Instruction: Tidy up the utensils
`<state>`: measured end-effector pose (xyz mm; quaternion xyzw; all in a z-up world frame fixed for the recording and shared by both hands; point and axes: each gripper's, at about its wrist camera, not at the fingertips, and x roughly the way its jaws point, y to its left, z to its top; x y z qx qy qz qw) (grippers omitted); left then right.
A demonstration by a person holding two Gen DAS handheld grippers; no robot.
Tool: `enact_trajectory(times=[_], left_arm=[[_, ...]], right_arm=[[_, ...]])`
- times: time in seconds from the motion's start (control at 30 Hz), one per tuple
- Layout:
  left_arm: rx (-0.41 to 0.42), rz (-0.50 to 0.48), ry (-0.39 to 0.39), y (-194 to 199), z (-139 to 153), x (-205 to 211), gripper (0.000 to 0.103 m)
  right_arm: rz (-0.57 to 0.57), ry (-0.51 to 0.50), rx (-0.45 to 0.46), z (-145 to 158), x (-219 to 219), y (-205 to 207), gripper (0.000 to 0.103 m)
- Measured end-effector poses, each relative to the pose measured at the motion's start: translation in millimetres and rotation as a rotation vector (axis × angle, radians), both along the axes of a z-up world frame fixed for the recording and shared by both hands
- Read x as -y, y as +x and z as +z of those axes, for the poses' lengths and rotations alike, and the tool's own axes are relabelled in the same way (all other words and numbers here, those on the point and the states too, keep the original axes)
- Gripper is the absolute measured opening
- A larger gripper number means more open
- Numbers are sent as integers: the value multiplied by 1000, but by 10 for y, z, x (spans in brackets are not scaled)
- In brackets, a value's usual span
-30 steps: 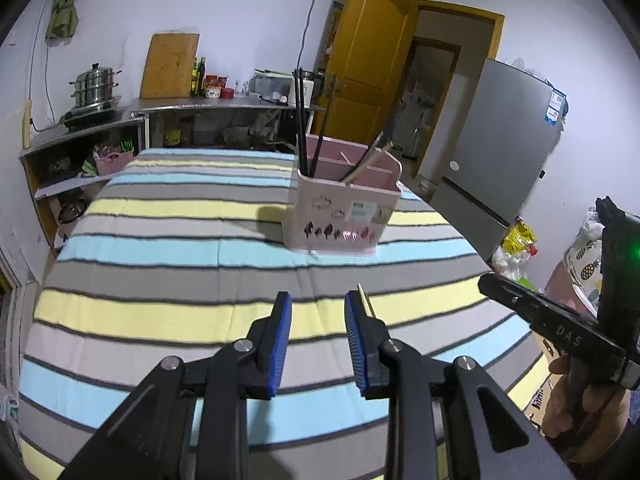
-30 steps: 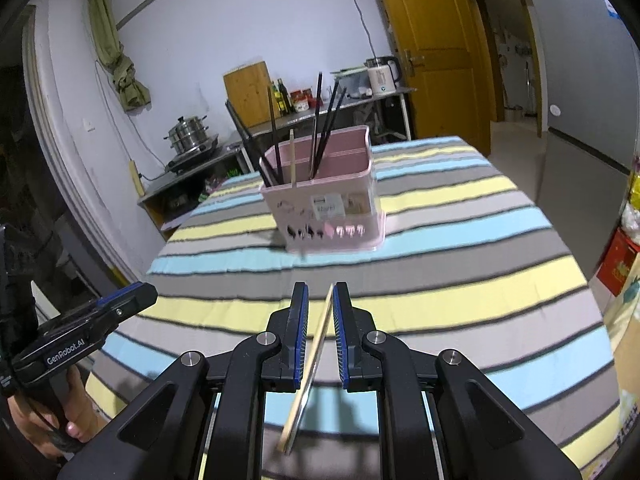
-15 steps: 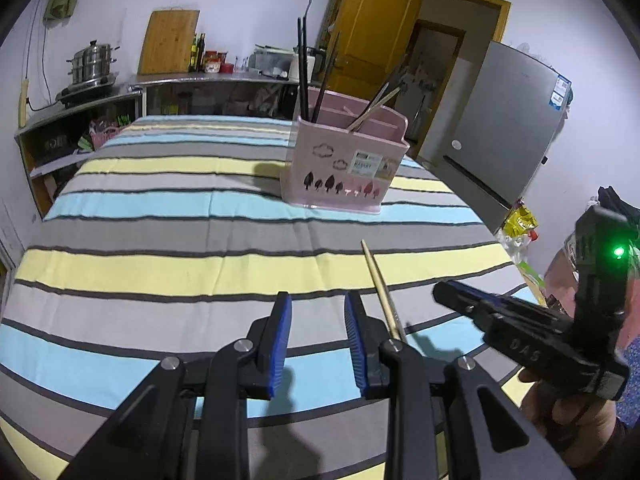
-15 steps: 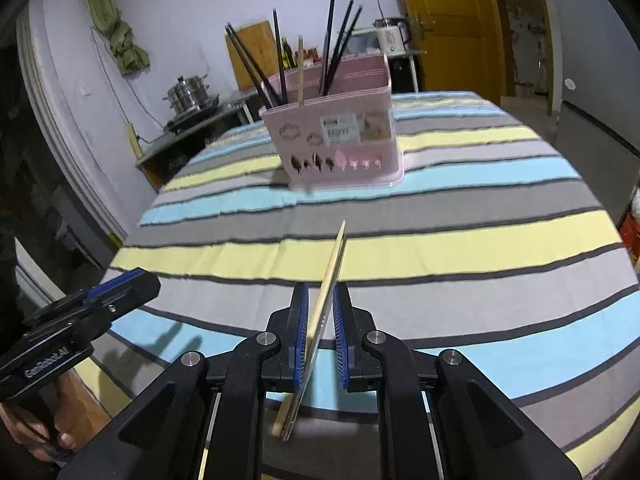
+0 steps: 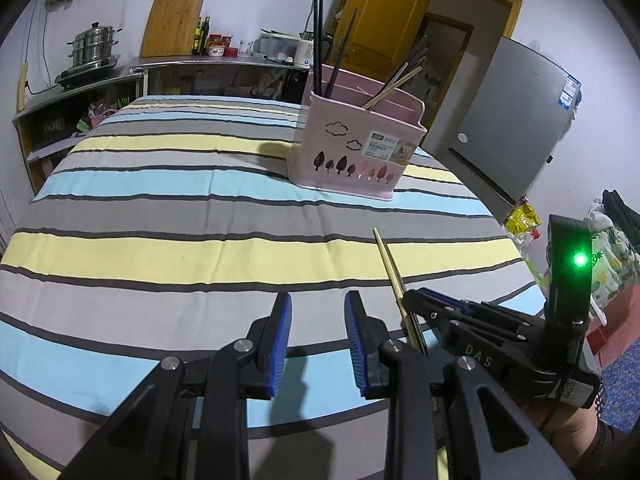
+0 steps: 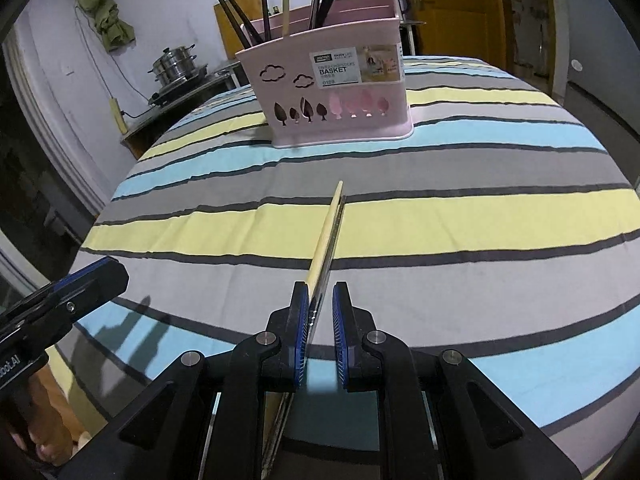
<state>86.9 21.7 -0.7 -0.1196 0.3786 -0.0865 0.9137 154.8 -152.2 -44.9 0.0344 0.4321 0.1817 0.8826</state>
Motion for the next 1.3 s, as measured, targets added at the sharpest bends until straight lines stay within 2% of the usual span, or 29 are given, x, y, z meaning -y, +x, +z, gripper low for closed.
enact_trajectory(times=[0.23, 0.33, 0.53, 0.77, 0.9, 0.93, 1.0, 1.3], left_arm=[[-13, -9, -3, 6, -25, 21, 29], [-24, -14, -13, 23, -41, 30, 29], [-60, -66, -22, 196, -117, 238, 29], [-115, -143, -36, 638, -225, 653, 29], [-153, -165, 2, 788, -331, 849, 28], [-156, -166, 17, 783, -347, 866, 26], [-140, -157, 70, 728, -345, 886, 11], [-141, -85, 73, 251, -343, 450, 7]], right_arm=[[-6, -60, 7, -5, 25, -57, 12], [-10, -78, 7, -15, 82, -86, 7], [-58, -59, 4, -12, 321, -124, 6], [-144, -19, -1, -5, 638, -144, 6], [-156, 9, -10, 4, 712, -154, 6], [-157, 13, -11, 4, 720, -156, 6], [-157, 17, -13, 5, 724, -164, 6], [-142, 44, -17, 1, 713, -228, 6]])
